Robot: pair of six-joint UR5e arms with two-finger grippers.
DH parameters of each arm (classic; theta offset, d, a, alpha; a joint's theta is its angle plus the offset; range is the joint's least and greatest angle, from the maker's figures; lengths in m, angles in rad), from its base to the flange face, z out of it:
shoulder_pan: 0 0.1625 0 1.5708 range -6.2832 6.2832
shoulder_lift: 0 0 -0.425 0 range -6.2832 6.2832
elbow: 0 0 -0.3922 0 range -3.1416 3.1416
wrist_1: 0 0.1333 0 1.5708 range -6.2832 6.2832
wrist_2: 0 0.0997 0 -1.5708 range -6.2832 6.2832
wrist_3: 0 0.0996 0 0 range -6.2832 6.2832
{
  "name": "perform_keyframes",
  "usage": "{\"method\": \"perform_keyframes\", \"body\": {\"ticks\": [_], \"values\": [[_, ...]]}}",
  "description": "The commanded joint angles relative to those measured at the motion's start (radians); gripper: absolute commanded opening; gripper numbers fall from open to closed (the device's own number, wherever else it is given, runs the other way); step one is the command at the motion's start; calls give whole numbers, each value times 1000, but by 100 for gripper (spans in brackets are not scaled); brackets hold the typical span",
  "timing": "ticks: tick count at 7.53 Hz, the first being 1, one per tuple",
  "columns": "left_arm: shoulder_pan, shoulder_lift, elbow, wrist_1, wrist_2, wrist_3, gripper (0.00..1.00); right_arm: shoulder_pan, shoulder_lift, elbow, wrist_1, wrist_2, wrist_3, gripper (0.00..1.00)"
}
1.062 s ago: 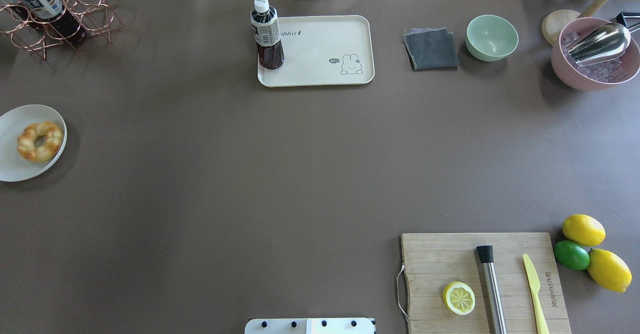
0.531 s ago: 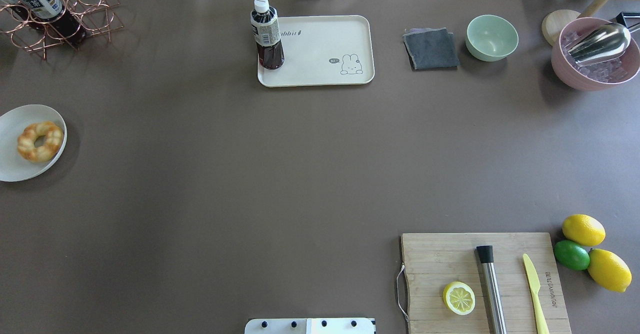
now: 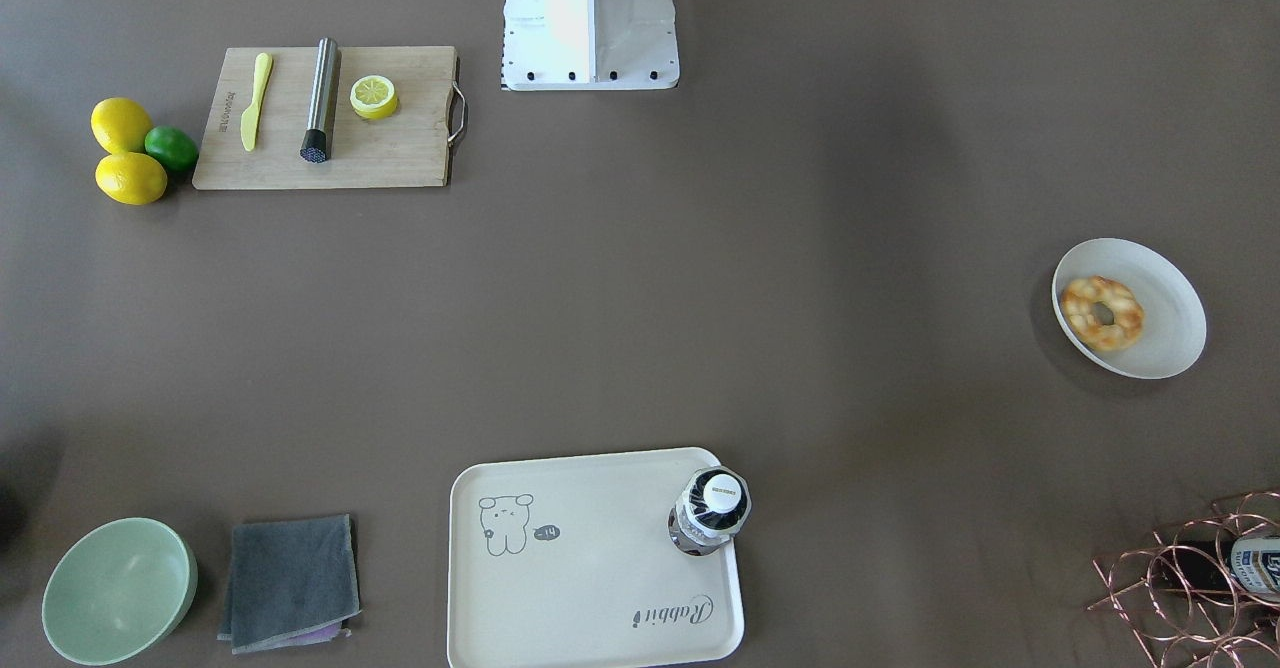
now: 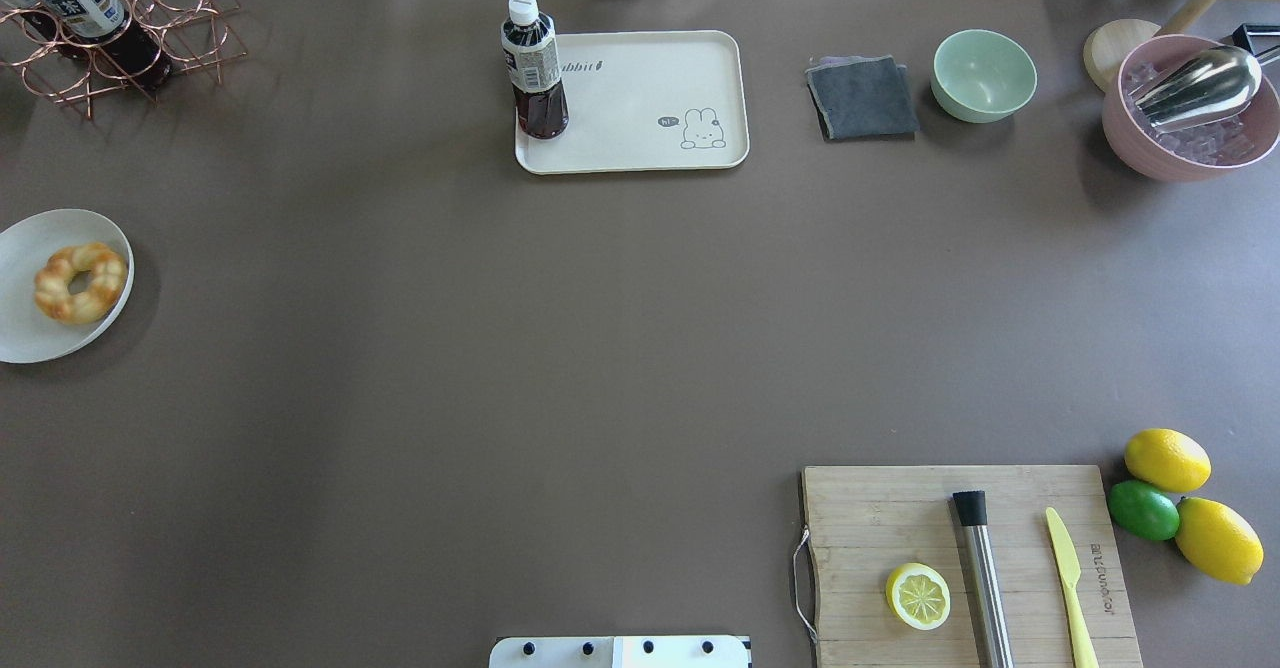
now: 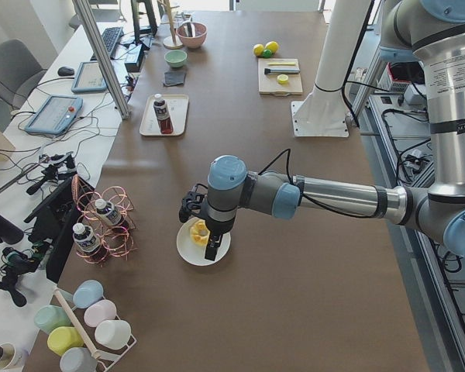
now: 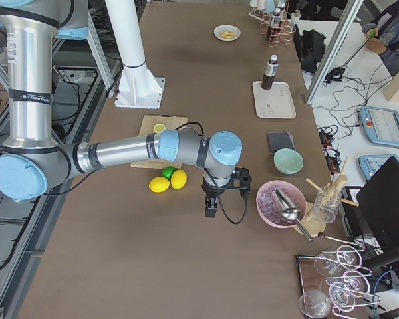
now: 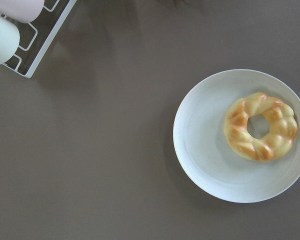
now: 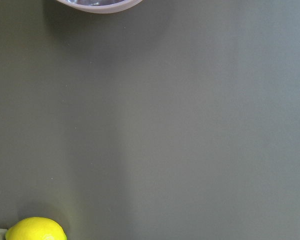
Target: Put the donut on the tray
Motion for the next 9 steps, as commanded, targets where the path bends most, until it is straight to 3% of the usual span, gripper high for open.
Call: {"method": "perform_keyframes", "body": {"ticks": [1, 3, 4, 6, 7, 9], "values": [[2, 23, 12, -34, -120, -36, 97, 0, -2, -2, 4, 1, 1, 100], [5, 72, 24, -108, -150, -96, 97, 0, -4, -3, 4, 1, 1, 100], [78, 52, 44, -110, -142, -179, 97, -1, -5, -5, 5, 2, -1, 100], [135, -37, 201, -186, -139, -201, 97, -2, -21, 3, 8, 10, -2, 100], [147, -57, 269, -279, -61, -229, 97, -2, -21, 4, 5, 27, -1, 100], [167, -140, 423, -361, -27, -247, 97, -3, -22, 6, 7, 30, -1, 100]]}}
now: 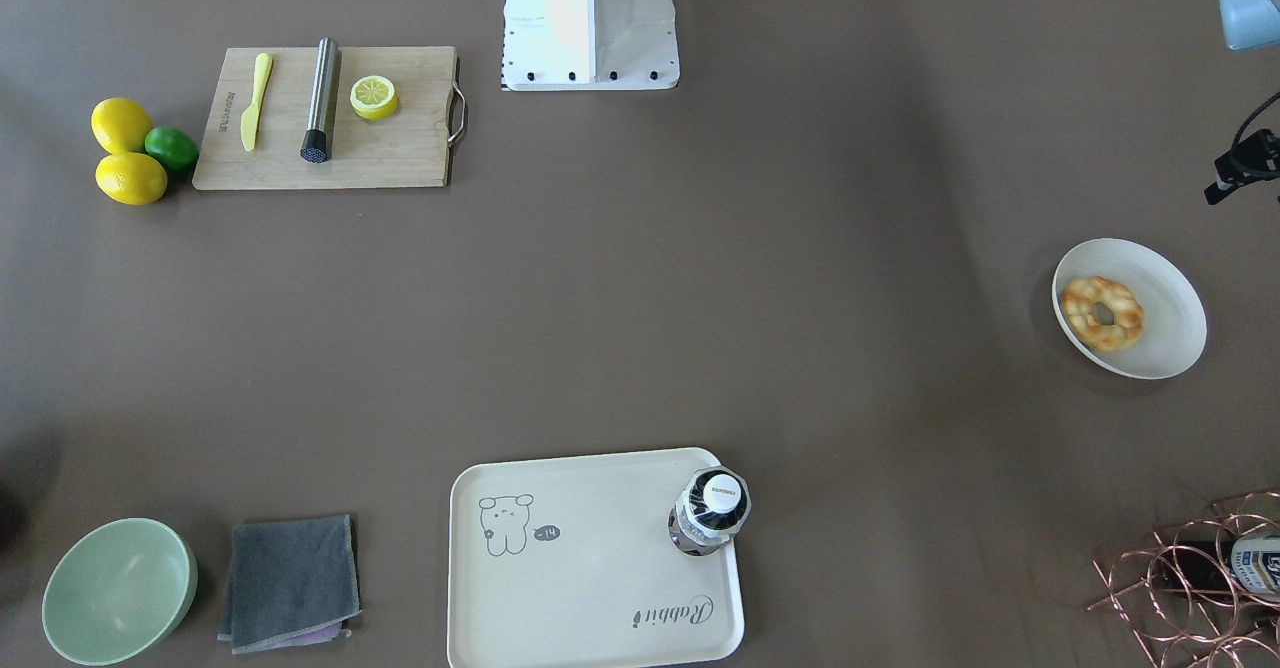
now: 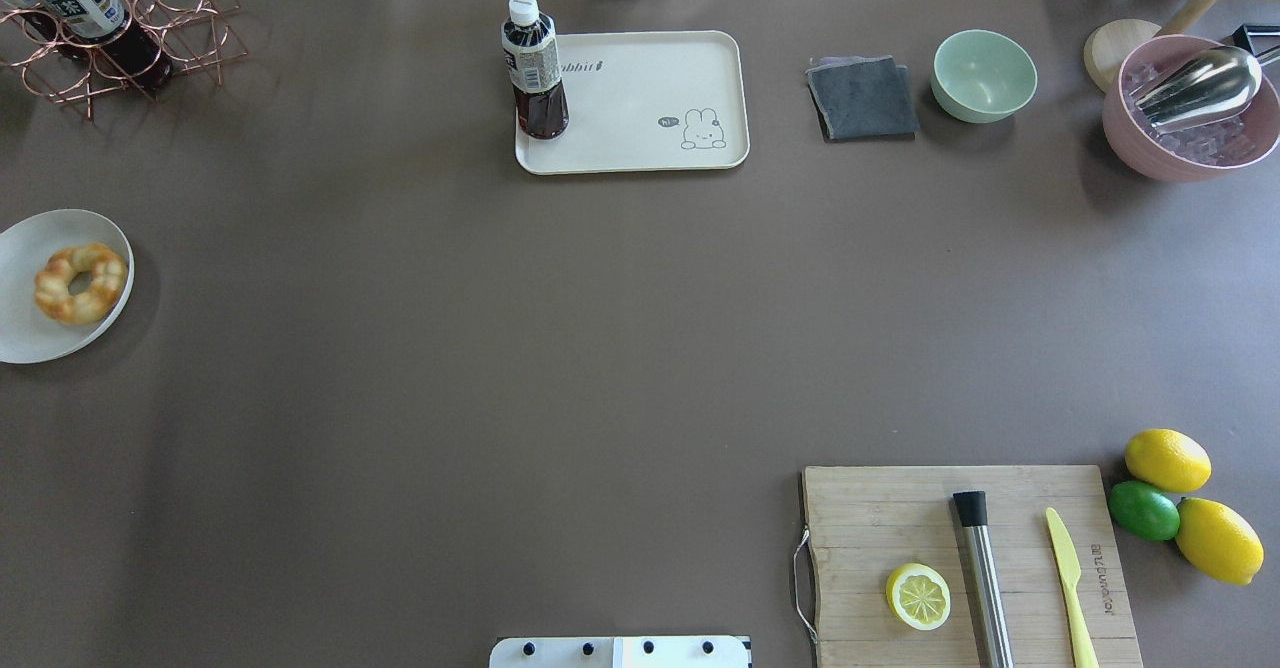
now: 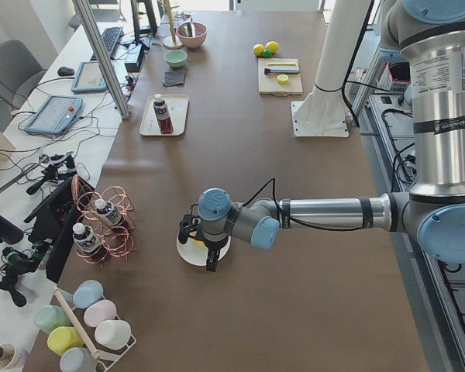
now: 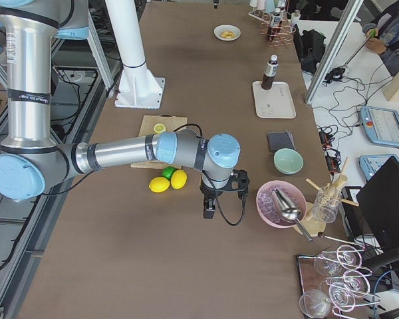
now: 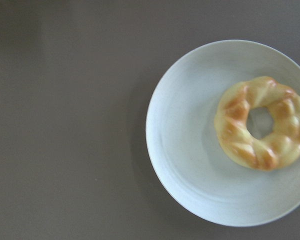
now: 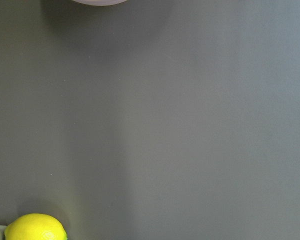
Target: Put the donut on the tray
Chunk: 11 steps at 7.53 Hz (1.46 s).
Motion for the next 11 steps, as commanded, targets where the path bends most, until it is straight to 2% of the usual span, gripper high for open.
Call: {"method": "perform_keyframes", "body": {"ticks": [1, 4, 8, 10, 11], "values": [[28, -112, 182, -101, 35, -65, 97, -1, -3, 1, 1, 8, 2, 100], [91, -189, 305, -175, 38, -111, 92, -1, -12, 1, 2, 25, 2, 100], [134, -206, 365, -248, 74, -148, 78, -11, -12, -1, 2, 26, 3, 100], [140, -204, 383, -284, 74, -182, 64, -12, -18, -1, 4, 38, 2, 100], [140, -206, 382, -285, 72, -211, 32, -12, -18, -1, 4, 40, 2, 100]]}}
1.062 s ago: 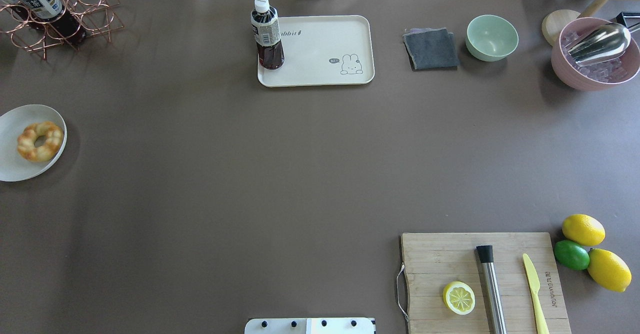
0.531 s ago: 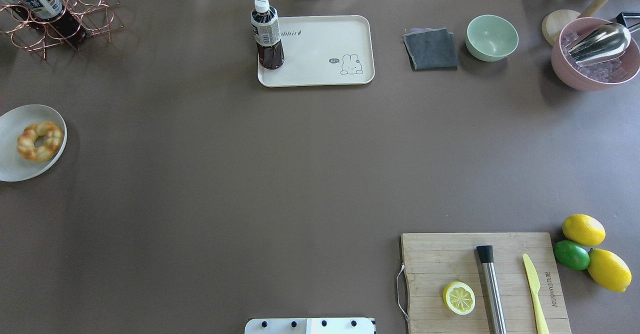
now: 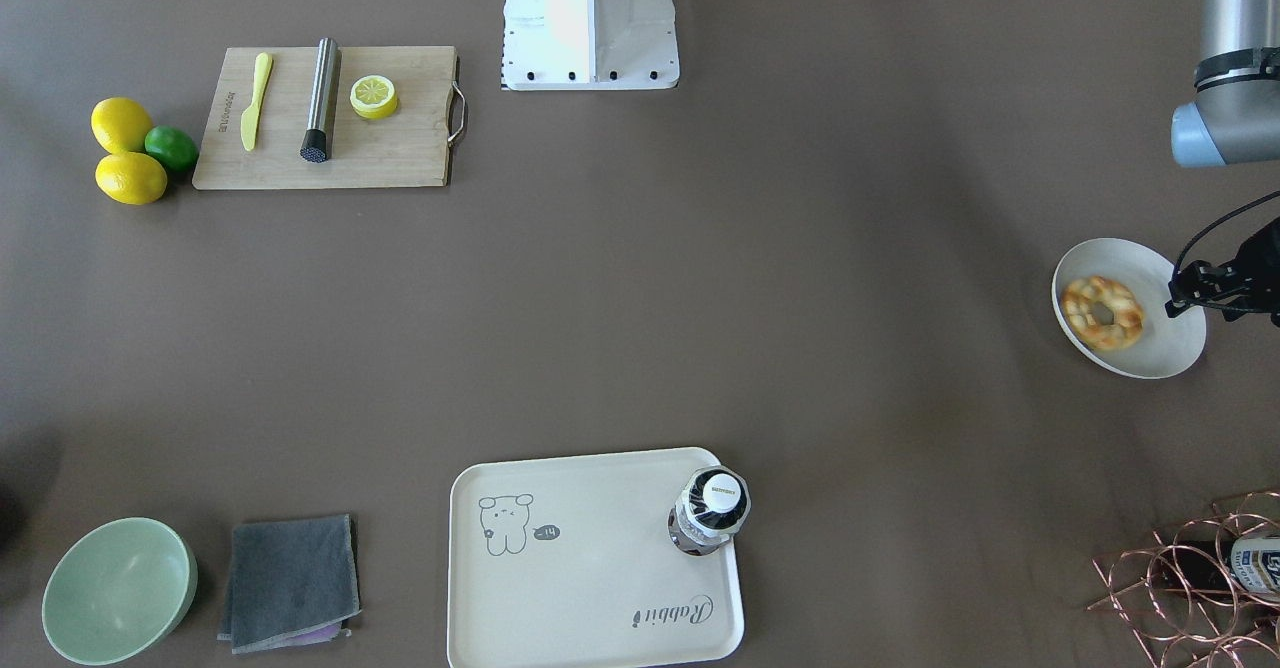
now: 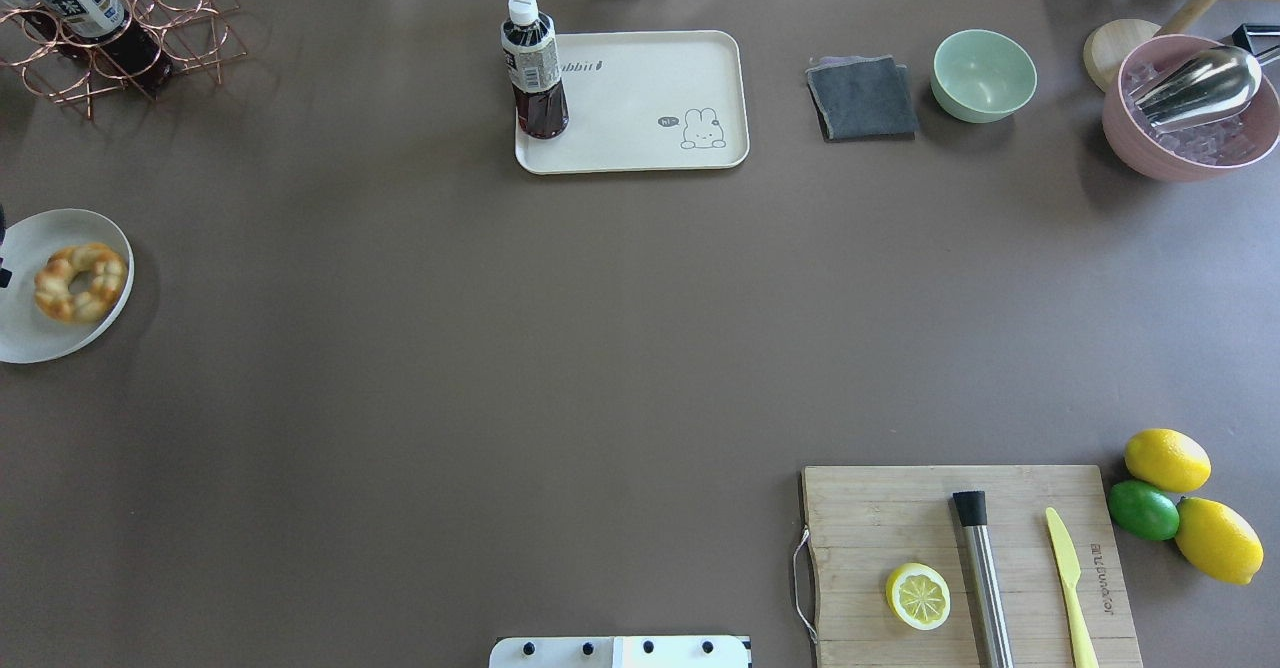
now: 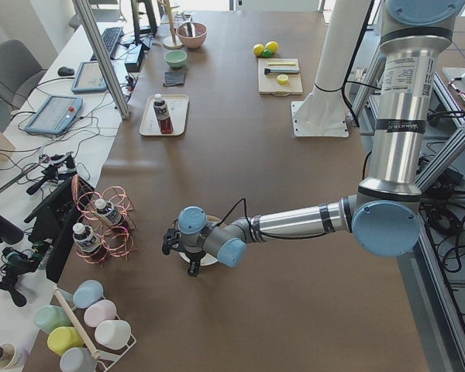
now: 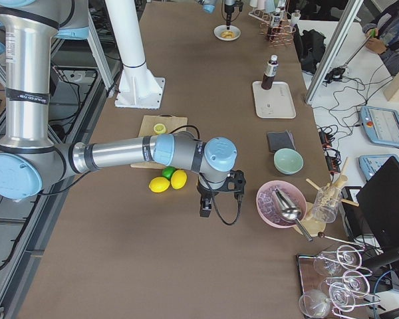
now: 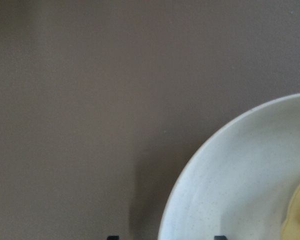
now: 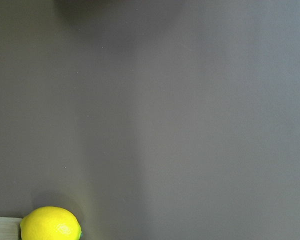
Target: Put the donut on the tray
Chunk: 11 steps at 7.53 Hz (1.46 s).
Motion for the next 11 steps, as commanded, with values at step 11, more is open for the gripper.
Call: {"method": "perform_keyframes", "body": {"ticks": [11], "values": [[119, -72, -431, 92, -283, -696, 0, -130, -13, 151, 301, 211, 279, 100]]}}
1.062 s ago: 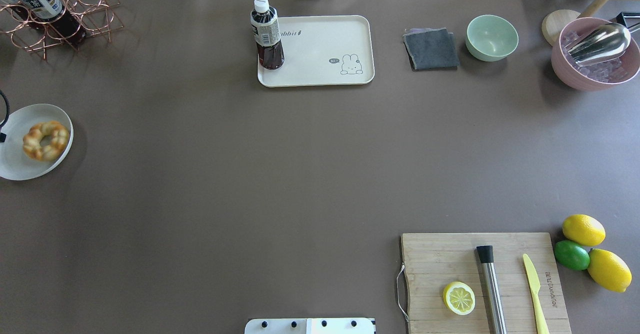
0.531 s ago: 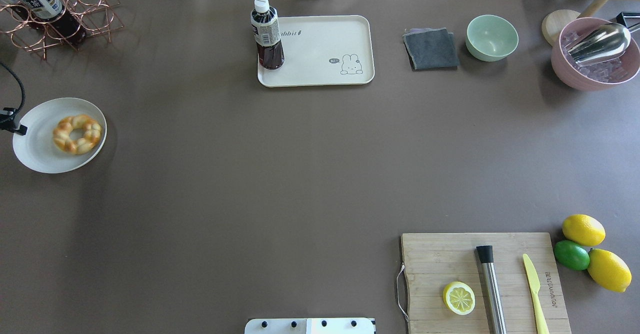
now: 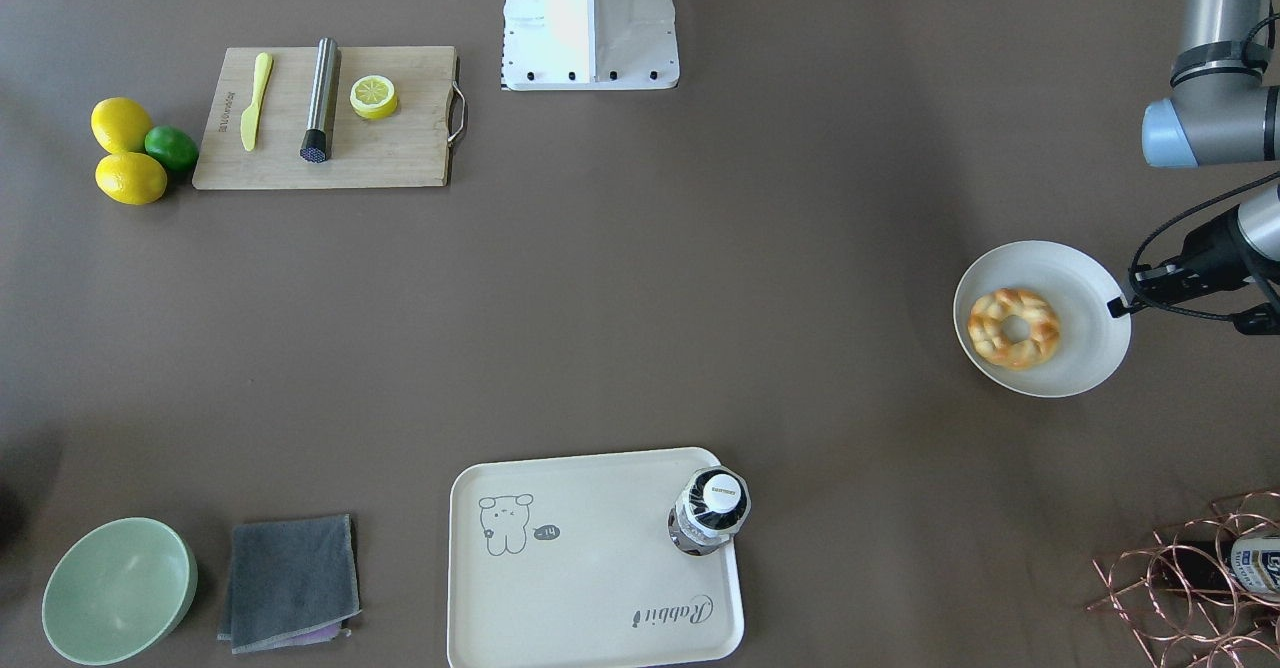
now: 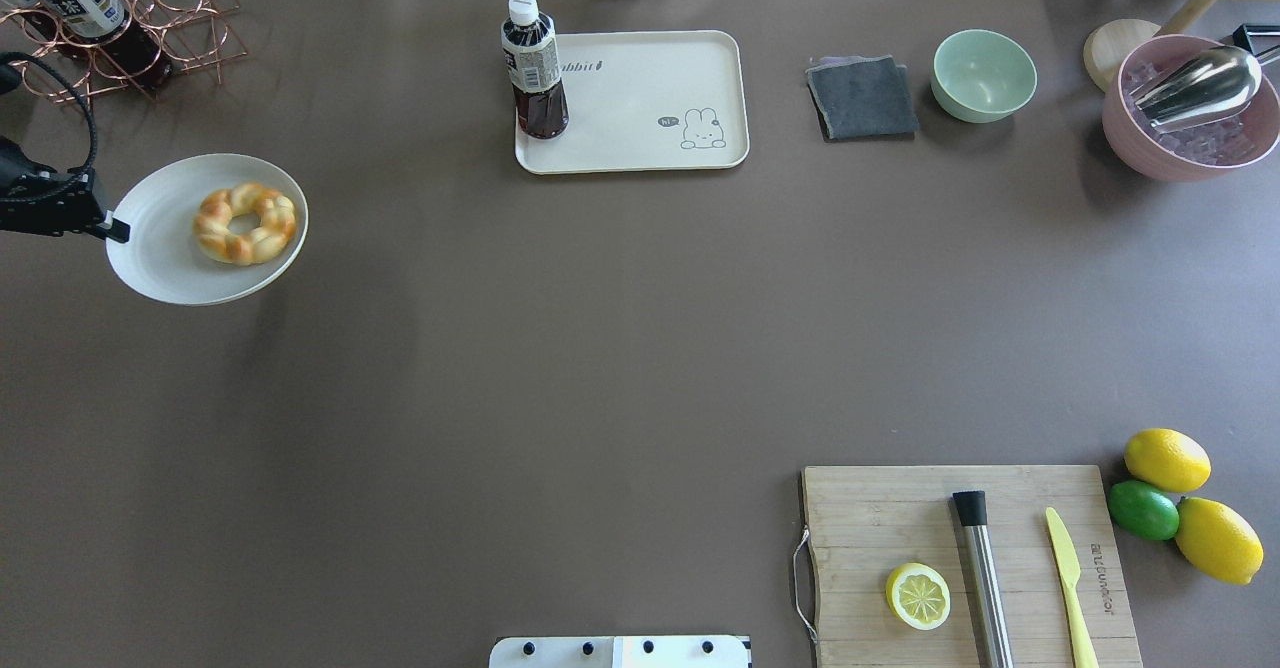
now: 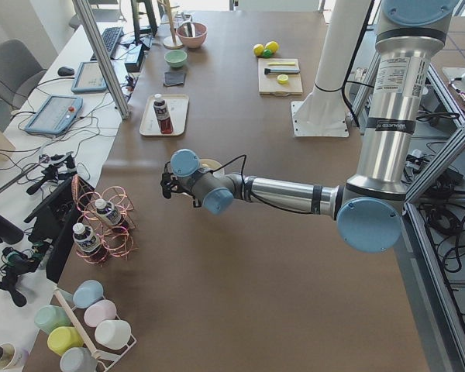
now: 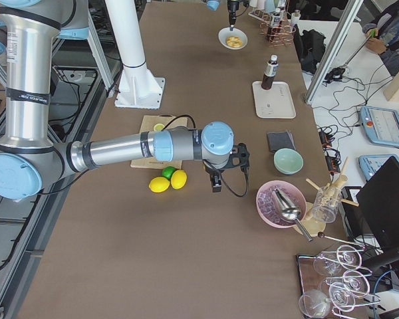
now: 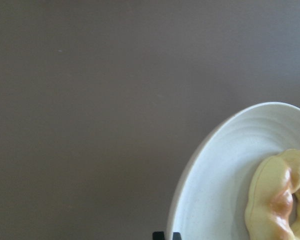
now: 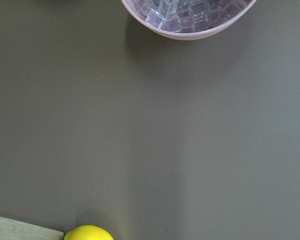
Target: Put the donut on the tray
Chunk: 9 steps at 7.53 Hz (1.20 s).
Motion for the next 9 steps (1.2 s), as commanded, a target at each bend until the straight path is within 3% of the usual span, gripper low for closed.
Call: {"method": "perform_keyframes", "body": {"ticks": [1, 3, 5, 6, 8, 9], "values": [[124, -50, -183, -12, 2, -326, 0, -148, 6, 134, 157, 19, 373, 100], [292, -238, -239, 1, 136, -625, 0, -261, 35, 142, 364, -8, 662, 100], [391, -305, -257, 2, 236, -718, 0, -372, 111, 153, 397, -55, 808, 100], [453, -319, -292, 66, 306, -720, 0, -433, 198, 149, 396, -64, 980, 100], [520, -459, -333, 320, 398, -717, 0, -580, 315, 159, 396, -169, 1217, 100], [547, -475, -339, 338, 446, -717, 0, -634, 355, 162, 397, -198, 1294, 99]]}}
